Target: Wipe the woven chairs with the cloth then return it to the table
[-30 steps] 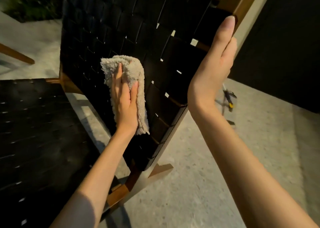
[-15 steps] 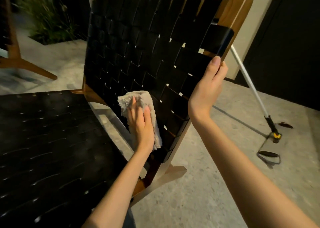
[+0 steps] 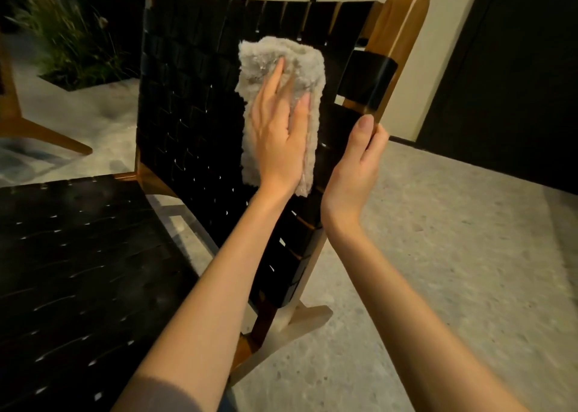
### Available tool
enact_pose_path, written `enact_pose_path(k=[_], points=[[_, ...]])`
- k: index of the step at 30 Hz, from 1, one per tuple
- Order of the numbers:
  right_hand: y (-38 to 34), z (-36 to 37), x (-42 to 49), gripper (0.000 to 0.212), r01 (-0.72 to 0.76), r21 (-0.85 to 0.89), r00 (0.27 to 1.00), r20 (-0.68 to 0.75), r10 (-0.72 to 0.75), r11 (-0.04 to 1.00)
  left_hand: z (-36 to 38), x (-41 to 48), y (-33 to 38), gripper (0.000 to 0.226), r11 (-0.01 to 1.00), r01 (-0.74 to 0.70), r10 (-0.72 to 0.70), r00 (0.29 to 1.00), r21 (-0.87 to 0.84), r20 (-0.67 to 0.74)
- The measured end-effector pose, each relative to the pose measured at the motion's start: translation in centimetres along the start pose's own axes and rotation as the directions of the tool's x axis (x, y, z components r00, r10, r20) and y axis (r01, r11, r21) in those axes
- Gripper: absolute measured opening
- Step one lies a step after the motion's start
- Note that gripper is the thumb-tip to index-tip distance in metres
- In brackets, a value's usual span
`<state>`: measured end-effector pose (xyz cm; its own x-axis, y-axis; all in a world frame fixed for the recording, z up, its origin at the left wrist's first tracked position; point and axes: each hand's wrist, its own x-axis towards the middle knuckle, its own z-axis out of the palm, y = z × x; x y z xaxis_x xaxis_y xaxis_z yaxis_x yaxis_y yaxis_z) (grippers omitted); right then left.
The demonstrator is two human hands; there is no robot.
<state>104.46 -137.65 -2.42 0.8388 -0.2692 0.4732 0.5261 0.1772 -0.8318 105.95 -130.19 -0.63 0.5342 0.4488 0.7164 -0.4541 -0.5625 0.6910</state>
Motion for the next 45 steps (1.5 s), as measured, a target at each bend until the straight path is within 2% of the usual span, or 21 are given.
enact_pose_path(k=[4, 7, 10, 13, 17, 19, 21, 23, 27, 31, 34, 36, 40, 42, 45], points=[[0.8, -0.4, -1.5, 0.019, -0.010, -0.021, 1.000, 0.017, 0.010, 1.000, -1.5, -3.2, -2.6, 0.041, 0.996, 0.085, -0.085, 0.994, 0.007, -0.067], [1.6, -0.7, -2.4, 0.020, -0.019, -0.022, 0.999, 0.044, 0.020, 1.000, -3.2, -6.4, -5.3, 0.021, 0.984, 0.164, -0.161, 0.986, 0.068, -0.047], [2.6, -1.0, -3.9, 0.026, -0.055, -0.053, 0.998, 0.041, 0.057, 0.997, -5.0, -10.9, -8.1, 0.028, 0.962, 0.257, -0.251, 0.965, 0.092, -0.073], [2.7, -1.1, -4.1, 0.025, -0.066, -0.051, 0.996, 0.049, 0.069, 0.996, -6.7, -14.8, -10.3, 0.037, 0.905, 0.423, -0.417, 0.904, 0.055, -0.091], [2.4, -1.2, -3.9, 0.027, -0.081, -0.066, 0.994, 0.062, 0.085, 0.995, -6.9, -15.3, -10.2, 0.042, 0.842, 0.539, -0.534, 0.841, 0.042, -0.091], [2.3, -1.4, -3.8, 0.024, -0.082, -0.103, 0.992, 0.086, 0.091, 0.991, -6.1, -13.9, -8.9, 0.038, 0.849, 0.527, -0.525, 0.847, 0.014, -0.079], [2.1, -1.6, -3.7, 0.022, -0.078, -0.134, 0.988, 0.122, 0.095, 0.988, -5.1, -12.0, -6.7, 0.030, 0.867, 0.490, -0.495, 0.867, -0.085, -0.054], [2.0, -1.9, -3.6, 0.022, -0.090, -0.139, 0.981, 0.158, 0.111, 0.986, -4.0, -9.7, -4.6, 0.028, 0.897, 0.410, -0.420, 0.907, -0.164, -0.029], [2.0, -2.1, -3.5, 0.022, -0.131, -0.125, 0.972, 0.180, 0.152, 0.984, -1.8, -6.0, -2.3, 0.042, 0.963, 0.253, -0.257, 0.966, -0.091, -0.038], [1.9, -2.2, -3.8, 0.022, -0.136, -0.158, 0.967, 0.193, 0.165, 0.978, -3.0, -8.6, -4.4, 0.034, 0.978, 0.209, -0.207, 0.972, 0.011, -0.109], [1.8, -2.1, -3.9, 0.022, -0.169, -0.152, 0.960, 0.197, 0.198, 0.974, -4.3, -11.4, -6.5, 0.023, 0.958, 0.287, -0.283, 0.953, 0.022, -0.111], [1.5, -2.1, -4.0, 0.023, -0.190, -0.152, 0.954, 0.206, 0.219, 0.970, -5.0, -13.2, -7.4, 0.027, 0.944, 0.325, -0.316, 0.940, 0.059, -0.127], [1.1, -2.3, -4.2, 0.020, -0.188, -0.136, 0.947, 0.236, 0.216, 0.973, -6.2, -16.1, -9.1, 0.040, 0.849, 0.528, -0.518, 0.840, 0.022, -0.159], [0.9, -2.4, -4.2, 0.020, -0.194, -0.123, 0.947, 0.236, 0.219, 0.973, -5.9, -15.8, -8.5, 0.045, 0.845, 0.530, -0.514, 0.843, 0.076, -0.161], [0.9, -2.3, -4.1, 0.020, -0.207, -0.138, 0.941, 0.241, 0.236, 0.968, -4.8, -14.1, -6.4, 0.037, 0.858, 0.513, -0.504, 0.850, 0.026, -0.155]])
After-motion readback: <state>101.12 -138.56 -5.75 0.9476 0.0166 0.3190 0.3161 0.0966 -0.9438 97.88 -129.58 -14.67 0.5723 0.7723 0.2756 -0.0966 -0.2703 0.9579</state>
